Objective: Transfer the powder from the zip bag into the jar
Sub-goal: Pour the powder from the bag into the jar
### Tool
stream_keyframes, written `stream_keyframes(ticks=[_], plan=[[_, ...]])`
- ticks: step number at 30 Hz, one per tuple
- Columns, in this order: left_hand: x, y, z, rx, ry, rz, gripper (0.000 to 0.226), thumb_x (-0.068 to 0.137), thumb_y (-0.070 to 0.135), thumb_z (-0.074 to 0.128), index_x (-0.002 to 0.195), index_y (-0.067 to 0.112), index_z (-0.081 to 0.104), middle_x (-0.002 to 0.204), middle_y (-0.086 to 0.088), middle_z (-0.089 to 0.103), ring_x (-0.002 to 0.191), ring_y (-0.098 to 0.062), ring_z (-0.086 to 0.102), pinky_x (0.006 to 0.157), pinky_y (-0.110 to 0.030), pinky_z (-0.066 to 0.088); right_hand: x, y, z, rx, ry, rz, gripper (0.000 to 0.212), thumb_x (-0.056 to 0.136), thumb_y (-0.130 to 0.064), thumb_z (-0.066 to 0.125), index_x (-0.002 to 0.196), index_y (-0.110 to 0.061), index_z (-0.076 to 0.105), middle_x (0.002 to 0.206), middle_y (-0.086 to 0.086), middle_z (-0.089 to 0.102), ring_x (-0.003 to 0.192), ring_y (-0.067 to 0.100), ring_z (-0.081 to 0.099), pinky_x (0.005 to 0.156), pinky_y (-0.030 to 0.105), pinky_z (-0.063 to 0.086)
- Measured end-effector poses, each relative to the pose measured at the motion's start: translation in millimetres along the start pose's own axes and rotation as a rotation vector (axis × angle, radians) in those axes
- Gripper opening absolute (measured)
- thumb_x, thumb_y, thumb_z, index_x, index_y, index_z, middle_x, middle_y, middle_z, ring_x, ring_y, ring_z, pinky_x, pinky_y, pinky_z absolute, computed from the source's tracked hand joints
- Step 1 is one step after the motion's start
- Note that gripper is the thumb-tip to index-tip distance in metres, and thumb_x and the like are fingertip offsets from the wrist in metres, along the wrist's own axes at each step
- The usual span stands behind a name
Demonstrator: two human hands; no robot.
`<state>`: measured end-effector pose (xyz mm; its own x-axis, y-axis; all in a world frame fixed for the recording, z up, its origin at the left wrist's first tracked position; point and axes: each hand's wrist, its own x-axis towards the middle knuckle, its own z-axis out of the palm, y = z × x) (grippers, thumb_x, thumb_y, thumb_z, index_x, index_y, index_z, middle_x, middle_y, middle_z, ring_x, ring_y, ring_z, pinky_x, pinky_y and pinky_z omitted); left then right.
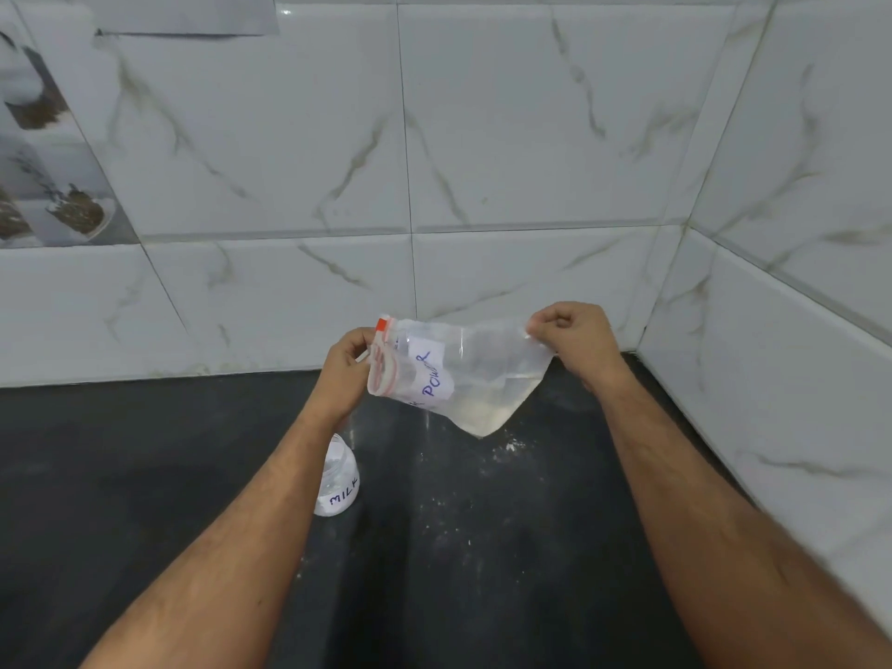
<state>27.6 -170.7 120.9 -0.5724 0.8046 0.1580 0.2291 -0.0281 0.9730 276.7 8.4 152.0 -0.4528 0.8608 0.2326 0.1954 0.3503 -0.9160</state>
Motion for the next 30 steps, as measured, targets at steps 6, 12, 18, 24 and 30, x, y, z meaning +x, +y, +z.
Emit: stream_keyframes(ticks=[6, 12, 18, 24, 30], plan=[[-5, 0, -3, -0.013, -0.011, -0.04, 0.02, 0.09, 0.011, 0.07, 0.107, 0.002, 0.065, 0.112, -0.021, 0.067, 0.092, -0.027, 0.065, 0.084, -0.046, 0.056, 3, -3, -2, 0.042, 0.074, 0.023, 0.015, 0.079, -0.015, 0.081, 0.082, -0.028, 0.074, 0.071, -0.001, 0.075, 0.068, 0.009, 0.072, 0.063, 0.031, 0.058], [-8, -3, -6, 0.0, 0.005, -0.063, 0.022, 0.091, 0.006, 0.067, 0.112, -0.002, 0.063, 0.113, -0.024, 0.066, 0.093, -0.033, 0.066, 0.084, -0.05, 0.057, 3, 1, 7, -0.03, 0.046, -0.016, 0.021, 0.089, -0.016, 0.072, 0.073, -0.03, 0.073, 0.067, -0.013, 0.072, 0.066, 0.001, 0.066, 0.065, 0.017, 0.049], [-9, -4, -3, 0.044, -0.004, -0.036, 0.022, 0.091, 0.009, 0.067, 0.11, -0.001, 0.064, 0.112, -0.023, 0.067, 0.094, -0.031, 0.067, 0.084, -0.043, 0.057, 6, 5, 12, -0.003, 0.156, -0.014, 0.015, 0.086, -0.014, 0.071, 0.08, -0.028, 0.071, 0.066, -0.01, 0.067, 0.051, -0.003, 0.061, 0.054, 0.012, 0.046], [-5, 4, 4, 0.089, -0.046, 0.001, 0.009, 0.092, 0.005, 0.061, 0.1, -0.001, 0.062, 0.1, -0.015, 0.066, 0.088, -0.019, 0.06, 0.081, -0.037, 0.051, 11, 14, 18, -0.019, 0.231, 0.081, 0.017, 0.093, -0.017, 0.058, 0.085, -0.028, 0.068, 0.09, -0.016, 0.067, 0.084, 0.001, 0.062, 0.068, 0.018, 0.045], [6, 38, 24, 0.172, -0.142, 0.122, 0.017, 0.097, 0.012, 0.054, 0.081, 0.016, 0.053, 0.077, 0.009, 0.056, 0.063, 0.009, 0.053, 0.063, -0.009, 0.041, 16, 42, 16, 0.131, 0.254, 0.29, 0.013, 0.093, -0.015, 0.055, 0.097, -0.018, 0.067, 0.112, 0.005, 0.068, 0.089, 0.016, 0.059, 0.064, 0.021, 0.044]])
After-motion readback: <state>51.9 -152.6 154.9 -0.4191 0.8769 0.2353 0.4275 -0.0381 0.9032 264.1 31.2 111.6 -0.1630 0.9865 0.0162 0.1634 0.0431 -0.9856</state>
